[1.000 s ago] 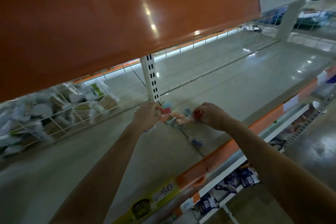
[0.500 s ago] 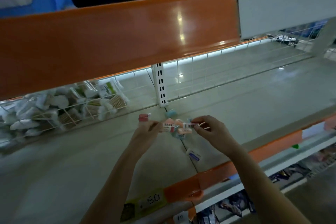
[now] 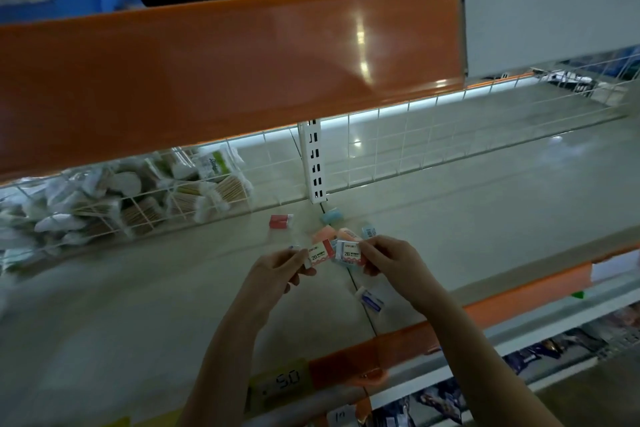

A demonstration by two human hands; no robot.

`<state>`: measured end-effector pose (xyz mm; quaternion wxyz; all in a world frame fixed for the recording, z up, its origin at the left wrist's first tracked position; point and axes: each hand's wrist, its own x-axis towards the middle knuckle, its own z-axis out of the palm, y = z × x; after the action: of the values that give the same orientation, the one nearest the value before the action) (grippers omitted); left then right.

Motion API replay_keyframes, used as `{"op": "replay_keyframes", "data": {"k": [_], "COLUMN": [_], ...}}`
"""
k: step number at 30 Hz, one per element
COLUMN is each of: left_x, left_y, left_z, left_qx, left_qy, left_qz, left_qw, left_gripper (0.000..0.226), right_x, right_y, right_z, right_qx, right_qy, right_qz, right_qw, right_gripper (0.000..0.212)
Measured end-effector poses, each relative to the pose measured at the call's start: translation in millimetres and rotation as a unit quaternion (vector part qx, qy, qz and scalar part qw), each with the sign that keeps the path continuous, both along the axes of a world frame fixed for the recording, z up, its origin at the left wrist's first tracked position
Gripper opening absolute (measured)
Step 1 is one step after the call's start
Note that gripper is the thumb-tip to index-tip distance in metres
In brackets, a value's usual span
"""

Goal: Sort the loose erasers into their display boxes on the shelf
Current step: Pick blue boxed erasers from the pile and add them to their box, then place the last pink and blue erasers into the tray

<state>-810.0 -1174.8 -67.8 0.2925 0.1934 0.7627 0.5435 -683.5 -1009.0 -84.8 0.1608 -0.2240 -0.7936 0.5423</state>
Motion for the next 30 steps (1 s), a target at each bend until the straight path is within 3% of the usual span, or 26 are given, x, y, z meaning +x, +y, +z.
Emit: {"op": "replay_keyframes", "data": {"k": [8,15,30], "left_x": [14.3,29.1,28.9], "left_y": [-15.8,-64.1,-315.4], "left_z": [11.5,15.5,34.9], "left_qx": [0.024,0.029,0.024], "left_qy": [-0.021,0.005,0.081], "left_qz": [0.033,0.141,0.308], "left_qw": [0.999,0.99,0.948], "left_gripper": [0.016,0.016,0.02], "right_x": [-1.5,-19.9,-99.4], "right_y": [-6.3,-38.6,-279.1], "right_z": [11.9,18.6,31.4], "right_qx": [-0.039,-0.084,-0.132], "right_qy": [0.01,0.019,0.036], "right_qz": [0.049,0.144,0.288], "right_qw": [0.998,0.986,0.948], "right_gripper": [0.02,0.016,0.019]}}
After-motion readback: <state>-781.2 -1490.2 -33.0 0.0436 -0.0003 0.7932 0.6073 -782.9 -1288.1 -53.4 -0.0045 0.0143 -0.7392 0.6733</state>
